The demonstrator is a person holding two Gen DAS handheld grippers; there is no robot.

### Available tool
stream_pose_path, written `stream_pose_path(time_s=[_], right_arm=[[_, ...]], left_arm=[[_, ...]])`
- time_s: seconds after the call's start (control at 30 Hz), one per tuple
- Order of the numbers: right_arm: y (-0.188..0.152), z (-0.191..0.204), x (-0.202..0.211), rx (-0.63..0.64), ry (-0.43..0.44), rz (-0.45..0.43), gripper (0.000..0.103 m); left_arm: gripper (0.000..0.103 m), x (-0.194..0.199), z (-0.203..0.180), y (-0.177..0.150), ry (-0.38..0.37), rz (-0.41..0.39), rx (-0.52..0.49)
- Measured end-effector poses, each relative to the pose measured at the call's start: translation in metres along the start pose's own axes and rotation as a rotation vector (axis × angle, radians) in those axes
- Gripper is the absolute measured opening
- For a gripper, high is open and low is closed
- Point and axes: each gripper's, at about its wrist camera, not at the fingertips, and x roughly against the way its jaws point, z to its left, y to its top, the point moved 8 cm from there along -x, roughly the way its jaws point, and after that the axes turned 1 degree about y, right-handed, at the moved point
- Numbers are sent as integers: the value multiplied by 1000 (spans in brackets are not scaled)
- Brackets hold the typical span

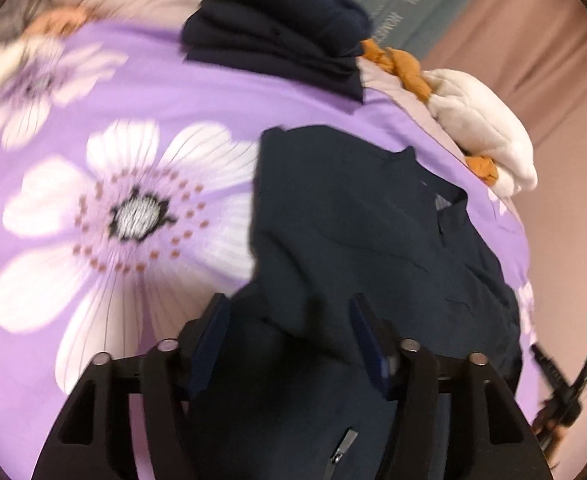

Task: Fold large clothes

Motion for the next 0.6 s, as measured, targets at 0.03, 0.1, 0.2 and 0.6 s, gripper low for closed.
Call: stream_pose_path(time_s=[0.03, 0.1, 0.2, 0.6], right_arm=[[3, 6, 4, 8, 24, -20, 52], [2, 27, 1, 25, 138, 6, 52], [-8, 68, -10, 133, 214, 44, 50], [-33, 95, -62, 331, 117, 125, 48]], left_arm=[[68, -2, -10, 2, 0, -5, -32], [68, -10, -27, 2, -17, 1, -65], [68, -30, -59, -2, -24, 28, -146], [75, -94, -73, -16, 136, 137, -303]])
